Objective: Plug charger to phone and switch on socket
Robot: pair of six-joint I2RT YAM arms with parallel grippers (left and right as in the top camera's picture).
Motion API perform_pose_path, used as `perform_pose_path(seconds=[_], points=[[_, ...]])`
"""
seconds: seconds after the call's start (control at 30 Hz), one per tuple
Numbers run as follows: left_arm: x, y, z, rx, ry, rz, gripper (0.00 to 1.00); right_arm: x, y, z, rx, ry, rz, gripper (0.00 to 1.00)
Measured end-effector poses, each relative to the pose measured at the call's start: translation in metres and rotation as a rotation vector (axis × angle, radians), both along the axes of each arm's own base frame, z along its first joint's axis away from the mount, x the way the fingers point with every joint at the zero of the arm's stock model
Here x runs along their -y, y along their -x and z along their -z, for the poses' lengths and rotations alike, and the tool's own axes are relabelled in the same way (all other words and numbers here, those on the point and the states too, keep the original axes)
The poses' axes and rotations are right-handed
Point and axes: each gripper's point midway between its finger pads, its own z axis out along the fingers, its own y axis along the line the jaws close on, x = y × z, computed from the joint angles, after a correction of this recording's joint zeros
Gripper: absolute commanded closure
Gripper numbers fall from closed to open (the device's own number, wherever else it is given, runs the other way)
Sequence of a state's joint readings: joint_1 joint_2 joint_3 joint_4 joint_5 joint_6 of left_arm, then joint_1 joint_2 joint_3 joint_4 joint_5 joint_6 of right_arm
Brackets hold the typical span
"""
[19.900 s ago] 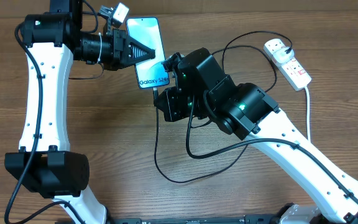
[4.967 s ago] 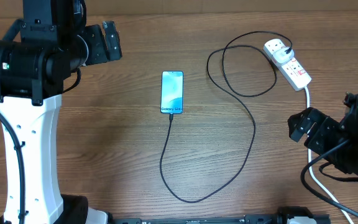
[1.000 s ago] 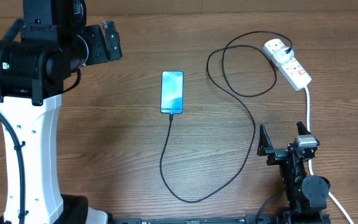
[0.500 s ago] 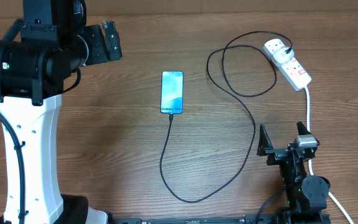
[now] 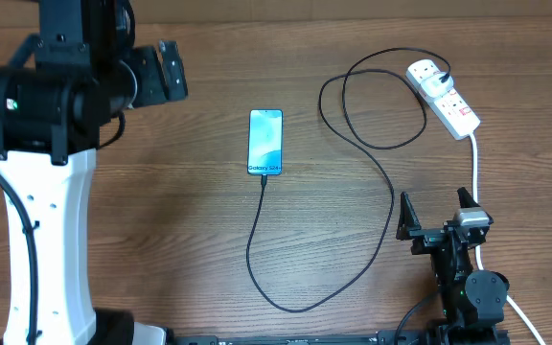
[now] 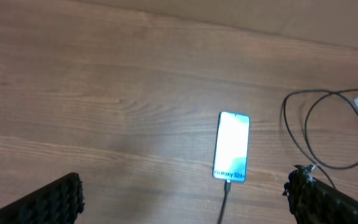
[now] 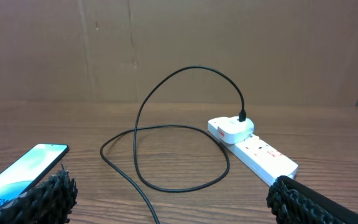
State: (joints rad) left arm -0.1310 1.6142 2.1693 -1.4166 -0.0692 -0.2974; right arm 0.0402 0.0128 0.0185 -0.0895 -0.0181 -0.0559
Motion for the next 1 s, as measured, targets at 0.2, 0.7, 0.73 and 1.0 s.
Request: perform_pose_path(seconds=[0.2, 0.7, 0.73, 1.0], points=[[-0.002, 0.007, 0.028, 0.116, 0.010, 0.001, 0.00, 0.000, 0.000, 0.000, 0.000, 0.000, 0.000, 0.00], [-0.025, 0.143, 0.078, 0.326, 0.010, 0.026, 0.00, 0.000, 0.000, 0.000, -0.001, 0.000, 0.000, 0.00], [-0.024, 0.150, 0.076, 0.353, -0.005, 0.049, 0.00, 0.000, 0.000, 0.000, 0.000, 0.000, 0.000, 0.00], [-0.019, 0.151, 0.109, 0.413, -0.102, 0.158, 0.00, 0.000, 0.000, 0.000, -0.001, 0.000, 0.000, 0.00]])
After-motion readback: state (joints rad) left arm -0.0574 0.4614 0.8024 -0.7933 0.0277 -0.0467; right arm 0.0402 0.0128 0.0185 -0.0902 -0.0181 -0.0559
